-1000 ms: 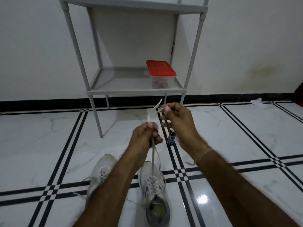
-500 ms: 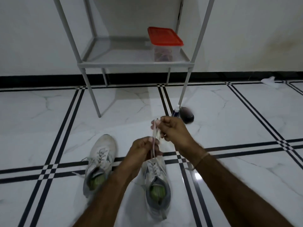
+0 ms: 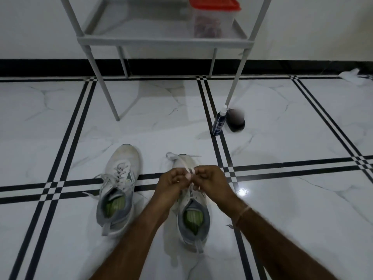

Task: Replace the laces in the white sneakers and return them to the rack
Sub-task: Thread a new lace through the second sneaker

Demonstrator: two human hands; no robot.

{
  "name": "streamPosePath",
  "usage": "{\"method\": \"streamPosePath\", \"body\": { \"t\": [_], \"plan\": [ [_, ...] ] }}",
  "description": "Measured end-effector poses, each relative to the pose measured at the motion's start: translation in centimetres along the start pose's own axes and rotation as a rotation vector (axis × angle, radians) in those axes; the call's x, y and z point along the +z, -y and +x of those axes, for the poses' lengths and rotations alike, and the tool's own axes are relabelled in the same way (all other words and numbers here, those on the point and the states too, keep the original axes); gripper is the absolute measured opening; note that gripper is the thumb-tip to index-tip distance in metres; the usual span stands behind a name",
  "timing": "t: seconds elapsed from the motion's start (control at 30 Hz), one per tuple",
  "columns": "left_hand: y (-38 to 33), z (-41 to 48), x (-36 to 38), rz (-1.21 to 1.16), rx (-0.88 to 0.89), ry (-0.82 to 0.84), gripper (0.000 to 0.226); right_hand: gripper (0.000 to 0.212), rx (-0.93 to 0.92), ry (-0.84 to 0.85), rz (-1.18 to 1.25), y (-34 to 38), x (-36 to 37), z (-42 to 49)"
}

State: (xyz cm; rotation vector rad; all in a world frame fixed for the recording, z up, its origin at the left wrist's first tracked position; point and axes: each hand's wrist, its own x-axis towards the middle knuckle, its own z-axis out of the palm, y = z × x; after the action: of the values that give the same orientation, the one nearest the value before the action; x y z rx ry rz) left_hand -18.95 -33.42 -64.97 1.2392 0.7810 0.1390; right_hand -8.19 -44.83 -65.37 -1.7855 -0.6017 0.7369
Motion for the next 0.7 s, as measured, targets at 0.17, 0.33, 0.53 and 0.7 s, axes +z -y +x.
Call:
{"method": "streamPosePath", "body": {
  "t": [0.17,0.33,0.53,0.7],
  "plan": [
    [3.5,1.1,-0.9,0.003,-0.028,-0.39,0.02,0.039,0.121,-0.161,-0.12,-3.7,-0.3,-1.1],
    [5.0,0.2,-0.5,0.496,0.363,-0.2,0.031,0.029,0.007,-0.152,-0.165,-4.8,-0.8,-1.6],
    [4.0,1.1,0.5,0.381,0.211,-0.069,0.038,0.018,0.076,-0.123,0.085,-4.3,-0.3,-1.2],
    [4.8,0.9,-1.0,0.435,0.31,-0.281,0.031,0.023,-0.204,-0.099,-0.406,-5.3,-1.6,-1.3]
  ]
}}
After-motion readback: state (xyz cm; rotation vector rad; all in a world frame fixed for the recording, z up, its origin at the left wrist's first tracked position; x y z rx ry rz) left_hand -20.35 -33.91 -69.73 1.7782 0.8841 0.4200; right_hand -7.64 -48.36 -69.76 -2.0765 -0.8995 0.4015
